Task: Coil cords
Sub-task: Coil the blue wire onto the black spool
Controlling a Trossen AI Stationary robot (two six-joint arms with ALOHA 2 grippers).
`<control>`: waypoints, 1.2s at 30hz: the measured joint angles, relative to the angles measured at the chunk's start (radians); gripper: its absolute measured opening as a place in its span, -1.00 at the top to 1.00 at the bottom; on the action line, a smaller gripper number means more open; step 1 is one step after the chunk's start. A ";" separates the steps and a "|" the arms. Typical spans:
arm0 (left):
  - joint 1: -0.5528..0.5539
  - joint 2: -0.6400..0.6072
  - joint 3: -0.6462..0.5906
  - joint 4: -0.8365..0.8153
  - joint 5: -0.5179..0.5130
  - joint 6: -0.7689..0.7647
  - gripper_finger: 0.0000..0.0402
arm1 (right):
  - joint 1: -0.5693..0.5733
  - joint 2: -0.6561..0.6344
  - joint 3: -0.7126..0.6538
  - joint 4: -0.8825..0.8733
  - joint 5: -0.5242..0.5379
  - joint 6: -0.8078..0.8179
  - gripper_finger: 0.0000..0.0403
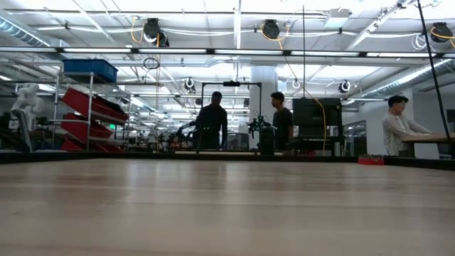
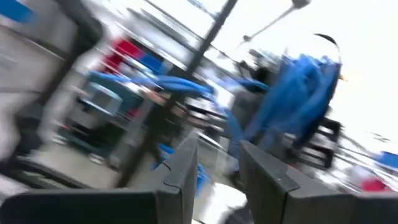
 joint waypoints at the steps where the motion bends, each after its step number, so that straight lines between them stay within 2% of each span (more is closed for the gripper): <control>1: 0.000 0.000 0.000 -0.001 0.000 0.000 1.00 | -0.006 0.011 0.024 0.000 0.030 -0.023 0.48; 6: 0.000 0.000 0.000 -0.002 -0.001 0.000 1.00 | -0.023 0.047 0.094 -0.019 0.034 -0.133 0.48; 12: 0.000 0.000 0.000 -0.004 -0.001 0.000 1.00 | -0.025 0.047 0.099 -0.032 0.036 -0.124 0.51; 15: 0.000 0.000 0.000 -0.004 -0.001 0.000 1.00 | -0.025 0.047 0.099 -0.032 0.035 -0.092 0.64; 19: 0.000 0.000 0.000 -0.003 -0.001 0.000 1.00 | -0.024 0.047 0.099 -0.032 0.033 -0.061 0.93; 23: 0.000 0.000 0.000 -0.003 -0.001 0.000 1.00 | -0.017 0.048 0.099 -0.033 0.049 -0.020 0.97; 29: 0.000 0.000 0.000 0.015 -0.001 0.000 1.00 | 0.031 0.047 0.099 -0.037 0.210 -0.053 0.99; 36: 0.000 0.000 0.000 0.023 -0.001 0.000 1.00 | 0.070 0.047 0.099 -0.032 0.346 -0.082 1.00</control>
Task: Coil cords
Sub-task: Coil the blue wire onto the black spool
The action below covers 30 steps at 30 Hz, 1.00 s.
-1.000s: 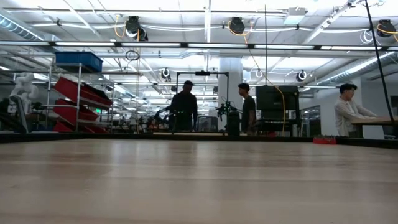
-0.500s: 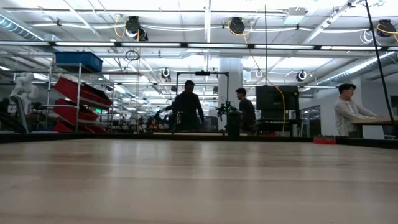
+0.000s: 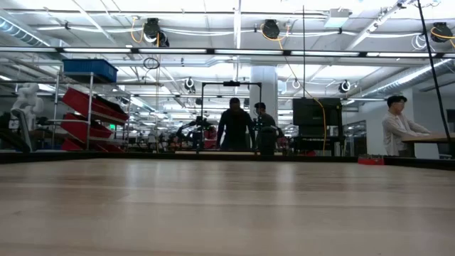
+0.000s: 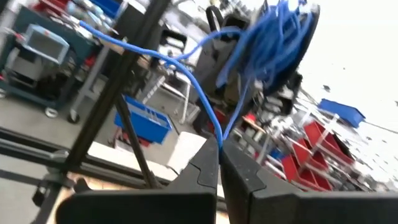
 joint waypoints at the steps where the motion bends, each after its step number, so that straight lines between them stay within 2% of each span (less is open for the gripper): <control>1: 0.000 0.000 0.000 0.001 0.000 0.000 1.00 | 0.003 0.000 0.000 0.000 0.014 -0.005 1.00; 7: -0.001 0.000 0.000 -0.005 0.055 -0.001 1.00 | 0.018 -0.007 0.000 0.018 0.037 -0.053 1.00; 17: -0.005 0.000 0.000 -0.016 0.055 0.000 1.00 | 0.107 -0.026 0.000 0.057 0.036 -0.113 1.00; 30: -0.005 0.000 0.000 -0.048 0.049 -0.001 1.00 | 0.109 -0.049 0.000 0.071 0.025 -0.151 1.00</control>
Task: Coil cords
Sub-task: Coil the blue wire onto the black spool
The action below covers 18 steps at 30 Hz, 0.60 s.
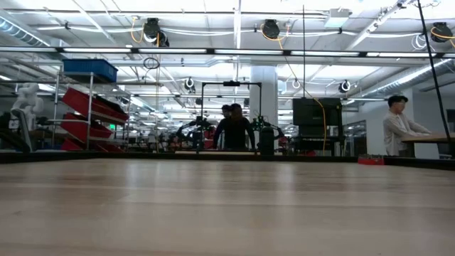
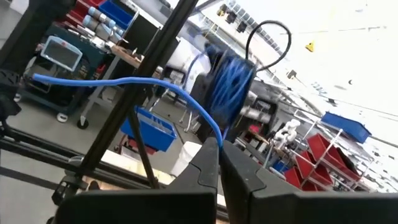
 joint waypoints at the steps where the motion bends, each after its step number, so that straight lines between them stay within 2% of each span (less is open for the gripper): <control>1: 0.000 0.000 0.000 -0.014 -0.006 0.000 1.00 | 0.000 -0.008 0.000 0.000 -0.012 -0.002 1.00; 6: 0.001 0.000 0.000 -0.067 -0.057 -0.008 1.00 | 0.012 -0.042 0.001 0.003 -0.097 -0.020 1.00; 18: 0.003 0.000 0.000 -0.063 -0.081 -0.023 1.00 | 0.036 -0.047 0.039 -0.008 -0.099 -0.066 1.00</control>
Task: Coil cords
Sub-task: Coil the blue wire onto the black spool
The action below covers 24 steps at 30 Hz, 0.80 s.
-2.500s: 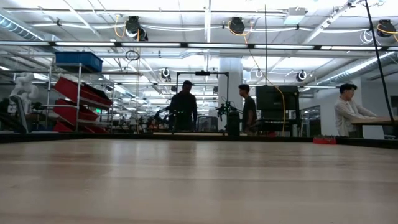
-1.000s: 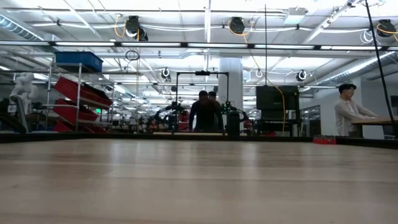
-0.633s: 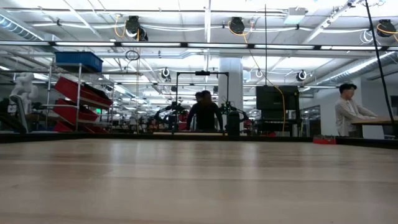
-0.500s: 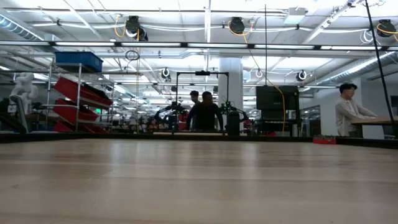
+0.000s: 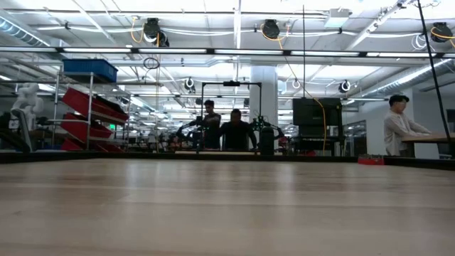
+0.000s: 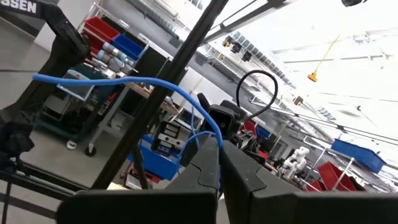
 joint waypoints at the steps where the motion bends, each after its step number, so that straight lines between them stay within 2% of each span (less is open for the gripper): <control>1: 0.000 0.000 0.000 0.000 0.000 -0.001 1.00 | -0.005 0.000 0.000 0.000 0.000 0.001 1.00; 6: 0.004 0.000 0.000 0.007 -0.001 -0.003 1.00 | -0.030 0.000 0.000 -0.017 -0.002 0.031 1.00; 10: 0.004 0.000 0.000 0.012 -0.001 -0.003 1.00 | -0.048 0.000 0.000 -0.133 0.032 0.121 1.00; 16: 0.004 0.000 0.000 0.011 -0.020 -0.004 1.00 | -0.057 0.000 0.000 -0.333 0.314 0.290 0.95; 18: 0.003 0.000 0.000 0.007 -0.060 -0.005 1.00 | -0.051 0.000 0.001 -0.425 0.370 0.388 0.88; 24: 0.005 0.000 0.000 0.005 -0.229 -0.030 1.00 | -0.056 0.000 0.001 -0.714 0.356 0.817 0.57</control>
